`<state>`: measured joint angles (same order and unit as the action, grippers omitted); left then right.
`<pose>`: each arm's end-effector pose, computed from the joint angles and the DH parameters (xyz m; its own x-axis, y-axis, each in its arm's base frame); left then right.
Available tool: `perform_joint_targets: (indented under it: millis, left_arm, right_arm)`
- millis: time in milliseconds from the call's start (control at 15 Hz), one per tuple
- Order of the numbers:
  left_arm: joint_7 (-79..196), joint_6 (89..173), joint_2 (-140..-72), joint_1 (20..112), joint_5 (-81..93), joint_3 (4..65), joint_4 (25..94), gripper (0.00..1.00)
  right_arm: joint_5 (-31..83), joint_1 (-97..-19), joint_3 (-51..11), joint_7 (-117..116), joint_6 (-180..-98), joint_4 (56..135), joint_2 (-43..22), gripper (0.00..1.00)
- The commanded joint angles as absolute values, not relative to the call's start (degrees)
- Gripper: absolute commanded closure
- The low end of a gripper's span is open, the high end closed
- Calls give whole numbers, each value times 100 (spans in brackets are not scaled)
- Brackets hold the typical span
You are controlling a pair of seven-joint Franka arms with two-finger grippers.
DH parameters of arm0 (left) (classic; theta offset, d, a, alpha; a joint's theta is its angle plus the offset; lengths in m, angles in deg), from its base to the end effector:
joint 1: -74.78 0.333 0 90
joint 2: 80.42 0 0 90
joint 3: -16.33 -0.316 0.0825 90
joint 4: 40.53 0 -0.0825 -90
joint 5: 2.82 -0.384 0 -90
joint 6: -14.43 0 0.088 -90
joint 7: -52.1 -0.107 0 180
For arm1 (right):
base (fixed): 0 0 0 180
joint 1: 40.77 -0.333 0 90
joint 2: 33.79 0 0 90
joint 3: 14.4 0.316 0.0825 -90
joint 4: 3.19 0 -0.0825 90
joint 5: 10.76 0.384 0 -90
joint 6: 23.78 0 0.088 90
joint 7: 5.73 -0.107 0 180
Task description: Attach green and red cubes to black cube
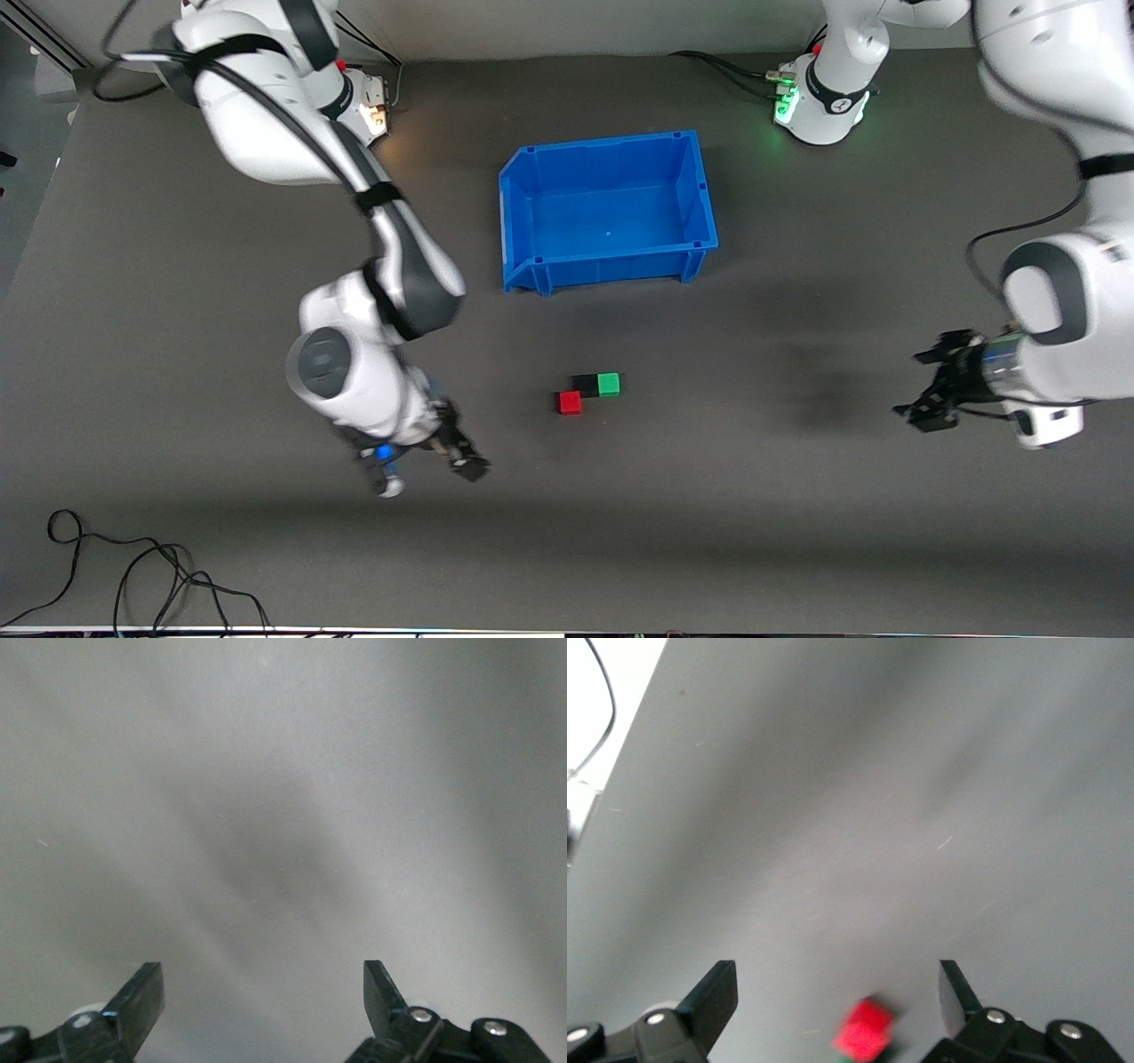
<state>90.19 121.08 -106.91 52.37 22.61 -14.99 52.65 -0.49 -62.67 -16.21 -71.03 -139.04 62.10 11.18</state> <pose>0.6538 0.0266 0.3732 0.5675 0.7917 -0.2261 0.8167 -0.5761 0.0327 0.7148 0.2805 0.3446 0.6631 -0.7422 -0.0974 -0.7476 -0.6501 -0.1358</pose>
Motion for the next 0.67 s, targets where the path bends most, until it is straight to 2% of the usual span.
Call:
perform_joint_targets:
  millis: [0,200,333,600]
  left_arm:
    - [8070,11510,-10196,5376,1864,-1496,5107,0]
    - [6771,10822,-9950,5395,1415,-1487,4596,0]
    - [5926,10759,-9643,5299,1082,-1435,4586,0]
    - [5368,10601,-9220,4947,607,-1426,4630,0]
  right_arm:
    - [-118,-5757,-1563,-5684,-13226,6607,594,0]
    - [-127,-5186,-1642,-3007,-12987,6738,208,0]
    - [-215,-4922,-1660,-2534,-12698,6879,-29,0]
    - [-1321,-4955,-1686,-1288,-12441,7160,-837,0]
